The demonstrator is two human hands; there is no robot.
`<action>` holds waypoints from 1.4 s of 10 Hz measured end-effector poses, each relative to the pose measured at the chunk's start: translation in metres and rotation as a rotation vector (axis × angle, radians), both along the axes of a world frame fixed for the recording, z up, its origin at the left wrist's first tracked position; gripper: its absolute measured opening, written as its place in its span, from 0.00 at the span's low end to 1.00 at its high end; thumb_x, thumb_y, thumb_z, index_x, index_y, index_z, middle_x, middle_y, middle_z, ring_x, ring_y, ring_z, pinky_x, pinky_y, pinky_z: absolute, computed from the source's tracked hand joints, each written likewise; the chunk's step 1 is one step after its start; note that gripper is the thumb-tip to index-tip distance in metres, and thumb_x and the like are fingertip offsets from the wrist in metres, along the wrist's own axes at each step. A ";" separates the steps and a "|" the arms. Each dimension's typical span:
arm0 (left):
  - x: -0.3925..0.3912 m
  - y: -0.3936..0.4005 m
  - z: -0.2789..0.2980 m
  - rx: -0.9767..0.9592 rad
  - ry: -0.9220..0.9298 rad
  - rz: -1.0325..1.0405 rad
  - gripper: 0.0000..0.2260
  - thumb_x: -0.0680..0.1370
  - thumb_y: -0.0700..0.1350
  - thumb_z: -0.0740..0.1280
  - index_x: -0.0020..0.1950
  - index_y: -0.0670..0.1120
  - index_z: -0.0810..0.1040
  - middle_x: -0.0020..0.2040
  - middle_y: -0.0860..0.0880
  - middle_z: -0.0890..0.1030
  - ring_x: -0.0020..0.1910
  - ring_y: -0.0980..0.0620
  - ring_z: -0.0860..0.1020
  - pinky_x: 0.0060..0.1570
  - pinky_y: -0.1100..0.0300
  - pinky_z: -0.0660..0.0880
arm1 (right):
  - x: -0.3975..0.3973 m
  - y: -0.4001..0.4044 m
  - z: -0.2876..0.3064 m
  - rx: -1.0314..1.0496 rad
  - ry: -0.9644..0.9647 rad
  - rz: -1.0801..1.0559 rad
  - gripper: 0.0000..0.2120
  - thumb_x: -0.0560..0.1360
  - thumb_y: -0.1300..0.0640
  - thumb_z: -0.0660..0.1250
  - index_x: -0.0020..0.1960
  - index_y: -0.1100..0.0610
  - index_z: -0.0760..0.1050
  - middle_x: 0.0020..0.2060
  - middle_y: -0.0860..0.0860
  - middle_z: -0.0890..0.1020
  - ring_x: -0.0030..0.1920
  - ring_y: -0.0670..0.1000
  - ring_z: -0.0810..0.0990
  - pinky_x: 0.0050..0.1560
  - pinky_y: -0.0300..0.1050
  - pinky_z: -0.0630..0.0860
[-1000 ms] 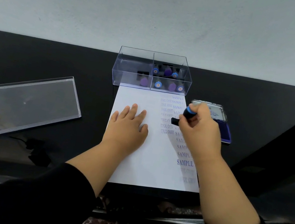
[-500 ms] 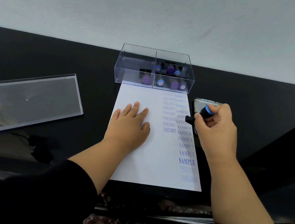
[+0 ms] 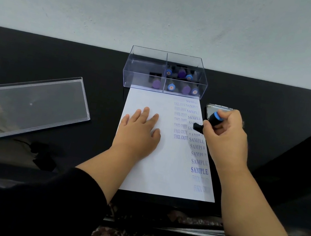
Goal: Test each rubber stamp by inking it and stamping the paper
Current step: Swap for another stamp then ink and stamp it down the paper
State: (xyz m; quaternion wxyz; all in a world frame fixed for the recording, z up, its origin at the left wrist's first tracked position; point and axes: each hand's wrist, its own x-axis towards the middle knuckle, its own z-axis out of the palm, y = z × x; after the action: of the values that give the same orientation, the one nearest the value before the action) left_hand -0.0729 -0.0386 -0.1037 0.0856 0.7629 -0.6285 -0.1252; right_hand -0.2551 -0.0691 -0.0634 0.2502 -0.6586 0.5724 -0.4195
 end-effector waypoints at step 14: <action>0.000 0.000 0.000 0.031 -0.017 0.013 0.24 0.82 0.53 0.46 0.78 0.54 0.47 0.79 0.50 0.42 0.77 0.51 0.42 0.73 0.54 0.39 | 0.004 -0.009 0.017 0.037 -0.015 -0.001 0.17 0.75 0.56 0.67 0.61 0.45 0.69 0.39 0.44 0.79 0.40 0.50 0.79 0.45 0.54 0.80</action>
State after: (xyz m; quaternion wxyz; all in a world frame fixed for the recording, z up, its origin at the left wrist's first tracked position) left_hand -0.0724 -0.0384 -0.1041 0.0690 0.7692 -0.6223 -0.1278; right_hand -0.2514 -0.0783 -0.0468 0.2664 -0.6504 0.5787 -0.4137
